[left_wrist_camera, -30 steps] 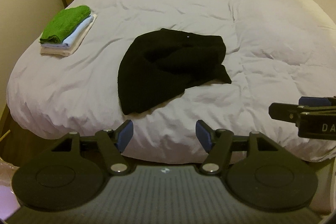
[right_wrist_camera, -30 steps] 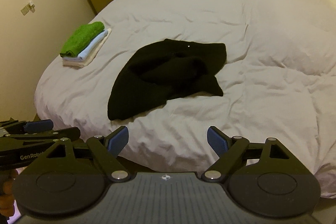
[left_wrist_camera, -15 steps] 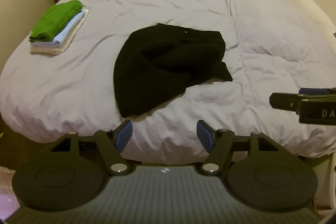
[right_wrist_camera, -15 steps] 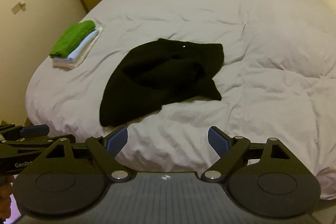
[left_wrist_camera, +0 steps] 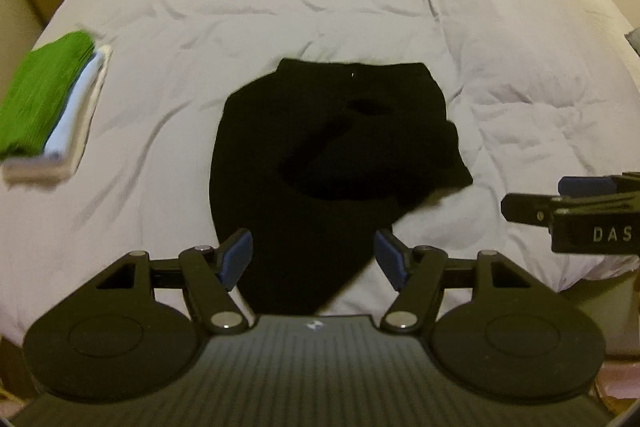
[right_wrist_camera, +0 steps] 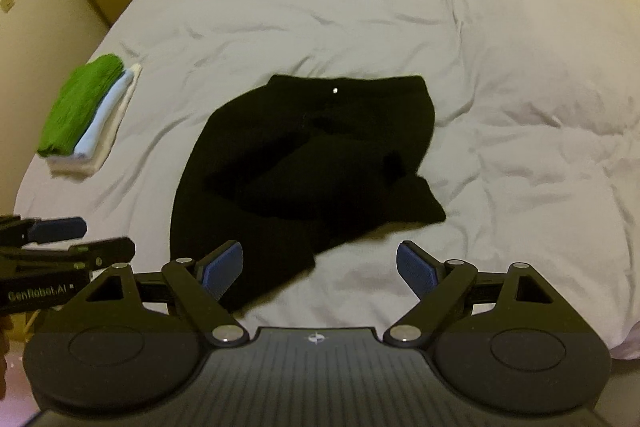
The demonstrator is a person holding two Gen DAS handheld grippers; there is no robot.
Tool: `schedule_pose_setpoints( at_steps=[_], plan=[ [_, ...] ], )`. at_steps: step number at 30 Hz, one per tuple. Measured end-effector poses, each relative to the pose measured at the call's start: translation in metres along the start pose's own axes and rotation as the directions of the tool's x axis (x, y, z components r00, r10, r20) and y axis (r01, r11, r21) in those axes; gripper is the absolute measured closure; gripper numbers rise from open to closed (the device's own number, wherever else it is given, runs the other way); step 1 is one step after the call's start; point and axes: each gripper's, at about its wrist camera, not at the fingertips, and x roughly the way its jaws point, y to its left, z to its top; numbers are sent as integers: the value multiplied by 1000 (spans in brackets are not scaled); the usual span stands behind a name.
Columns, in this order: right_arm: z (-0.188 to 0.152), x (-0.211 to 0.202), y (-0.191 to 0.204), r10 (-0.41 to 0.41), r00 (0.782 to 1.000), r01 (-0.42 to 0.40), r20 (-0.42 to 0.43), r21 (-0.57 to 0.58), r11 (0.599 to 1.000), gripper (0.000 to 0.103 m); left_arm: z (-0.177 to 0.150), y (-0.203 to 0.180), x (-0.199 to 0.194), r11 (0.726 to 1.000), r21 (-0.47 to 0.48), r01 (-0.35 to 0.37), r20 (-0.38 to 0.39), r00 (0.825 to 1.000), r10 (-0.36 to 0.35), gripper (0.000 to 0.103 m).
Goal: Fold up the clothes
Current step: 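Lower both open grippers toward the hem of the black garment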
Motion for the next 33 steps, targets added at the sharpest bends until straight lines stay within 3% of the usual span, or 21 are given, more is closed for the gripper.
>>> schedule_pose_setpoints(
  at_steps=[6,13,19,27,31,33],
  plan=[
    [20,30,-1,-43,999,44,-15,81,996,17,42,30,35,997,71,41,-23,999,-40,38],
    [27,79,-29,-50,996,63,-77,191,979,17,66,64,86,992,72,99,-66,993,-95,38],
    [48,118,-60,-58,994,81,-95,255,964,17,97,99,142,989,-38,143,-102,984,-147,38],
    [96,182,-102,-55,991,88,-123,287,954,18,167,128,231,979,-120,166,-137,974,-182,38],
    [125,216,-118,-58,991,91,-121,290,953,23,196,127,270,978,-128,163,-152,972,-182,40],
    [138,232,-127,-64,991,95,-115,290,952,30,210,126,289,978,-129,163,-158,970,-183,47]
  ],
)
